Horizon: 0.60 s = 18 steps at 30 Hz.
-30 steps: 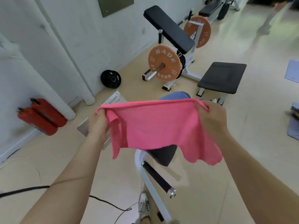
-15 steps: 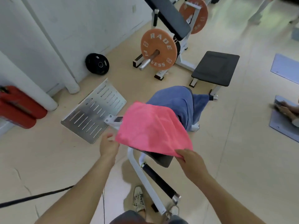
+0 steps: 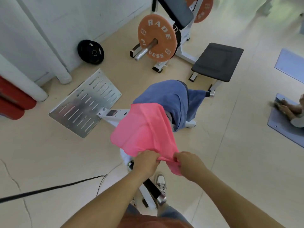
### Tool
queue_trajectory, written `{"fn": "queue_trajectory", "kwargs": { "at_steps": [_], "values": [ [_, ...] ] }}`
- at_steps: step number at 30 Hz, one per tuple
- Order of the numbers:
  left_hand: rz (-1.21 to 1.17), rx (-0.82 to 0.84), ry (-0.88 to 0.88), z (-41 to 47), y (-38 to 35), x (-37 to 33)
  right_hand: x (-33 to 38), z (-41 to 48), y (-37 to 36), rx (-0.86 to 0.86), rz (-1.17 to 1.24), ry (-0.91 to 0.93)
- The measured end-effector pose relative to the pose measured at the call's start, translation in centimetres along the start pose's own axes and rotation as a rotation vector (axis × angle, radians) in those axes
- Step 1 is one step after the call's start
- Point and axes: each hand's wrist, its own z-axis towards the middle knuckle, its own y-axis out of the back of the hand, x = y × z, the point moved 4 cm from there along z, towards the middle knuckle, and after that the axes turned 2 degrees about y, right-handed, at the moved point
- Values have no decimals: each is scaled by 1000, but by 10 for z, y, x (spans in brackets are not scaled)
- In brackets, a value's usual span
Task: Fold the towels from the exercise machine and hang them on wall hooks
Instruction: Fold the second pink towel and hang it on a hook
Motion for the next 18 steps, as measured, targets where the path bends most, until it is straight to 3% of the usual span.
{"fn": "queue_trajectory", "kwargs": {
  "at_steps": [5, 10, 18],
  "values": [
    [-147, 144, 123, 1, -12, -6, -66, -2, 30, 135, -122, -162],
    [-319, 234, 244, 3, -32, -21, -102, 7, 72, -161, -38, -231],
    [-136, -30, 553, -27, 12, 3, -111, 33, 119, -491, 135, -173]
  ]
}}
